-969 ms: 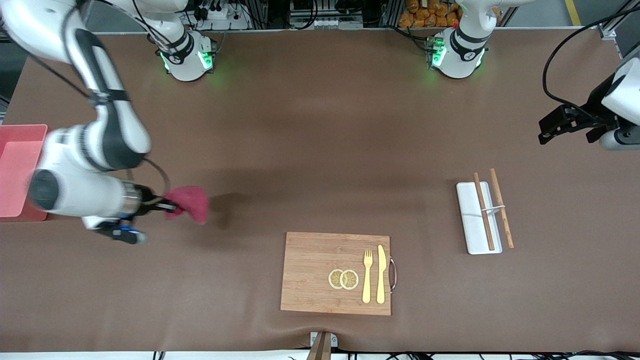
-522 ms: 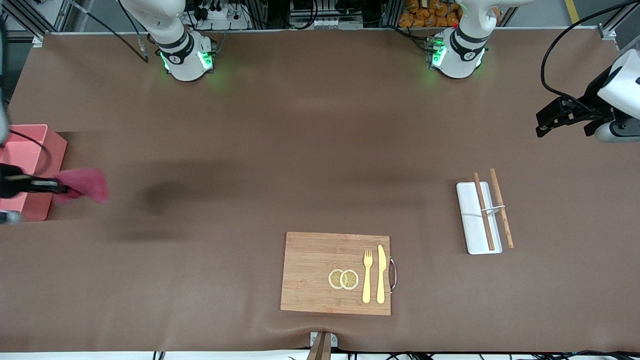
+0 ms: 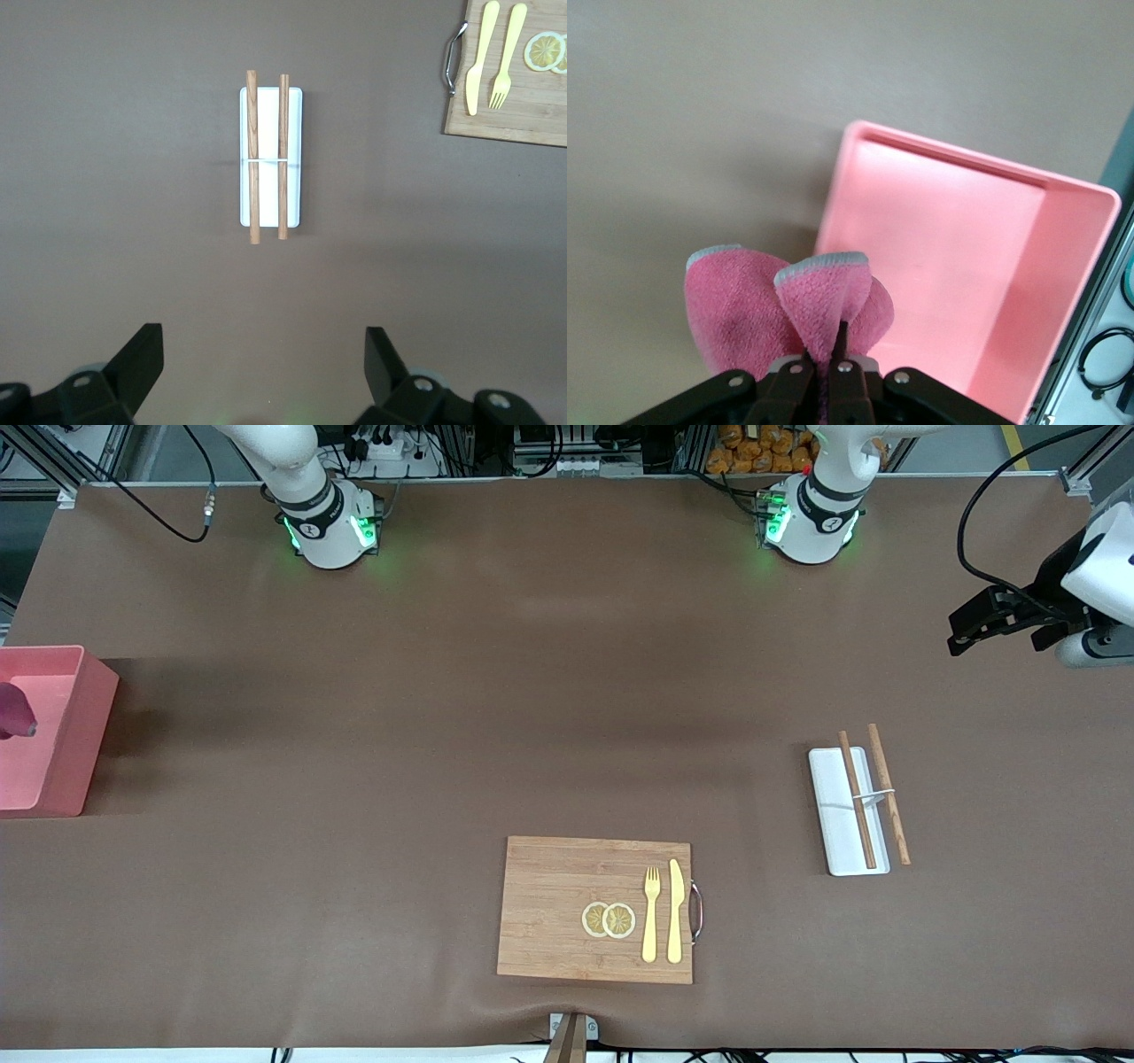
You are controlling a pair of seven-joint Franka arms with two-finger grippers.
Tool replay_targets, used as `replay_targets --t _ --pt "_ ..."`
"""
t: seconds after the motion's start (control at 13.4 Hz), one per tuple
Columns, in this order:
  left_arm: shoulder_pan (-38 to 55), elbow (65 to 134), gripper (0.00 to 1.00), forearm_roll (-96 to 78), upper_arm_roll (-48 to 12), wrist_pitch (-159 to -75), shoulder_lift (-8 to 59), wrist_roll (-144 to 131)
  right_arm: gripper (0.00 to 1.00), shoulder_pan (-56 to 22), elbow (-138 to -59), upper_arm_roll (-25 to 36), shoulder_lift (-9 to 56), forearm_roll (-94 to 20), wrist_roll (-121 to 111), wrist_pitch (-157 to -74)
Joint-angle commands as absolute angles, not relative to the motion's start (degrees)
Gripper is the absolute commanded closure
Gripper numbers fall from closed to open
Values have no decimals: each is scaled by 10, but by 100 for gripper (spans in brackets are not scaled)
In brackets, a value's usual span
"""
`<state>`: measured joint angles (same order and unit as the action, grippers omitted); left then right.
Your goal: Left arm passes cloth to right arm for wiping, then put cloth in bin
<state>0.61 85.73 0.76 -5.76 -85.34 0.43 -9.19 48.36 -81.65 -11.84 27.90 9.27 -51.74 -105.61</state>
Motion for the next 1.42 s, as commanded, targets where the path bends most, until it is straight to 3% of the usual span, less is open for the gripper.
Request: replay_targets --t 0.0,0.15,0.22,0.3,0.37,0.82,1.04,1.34 --pt "5 868 0 2 -57 -853 -4 -96 100 538 -798 -134 358 104 -584 -1140" --pt "5 869 0 2 -58 -854 -4 -95 100 557 -799 -134 394 101 -611 -1182" --pt "4 870 0 2 -59 -854 -4 -95 93 563 -799 -134 405 100 -606 -1190" --pt "4 870 0 2 -59 -855 -4 -95 33 559 -800 -134 408 101 -601 -1191" --pt "2 869 0 2 -59 -855 -4 -94 0 564 -800 -134 417 93 -596 -1191" --pt "2 870 0 2 -59 -858 -4 -94 0 554 -764 -142 405 74 -592 -1173" --pt "2 870 0 2 -59 -858 -4 -94 0 498 -709 -137 376 83 -574 -1080" --pt "4 870 0 4 -60 -858 -4 -94 0 441 -709 -140 314 86 -472 -1000"
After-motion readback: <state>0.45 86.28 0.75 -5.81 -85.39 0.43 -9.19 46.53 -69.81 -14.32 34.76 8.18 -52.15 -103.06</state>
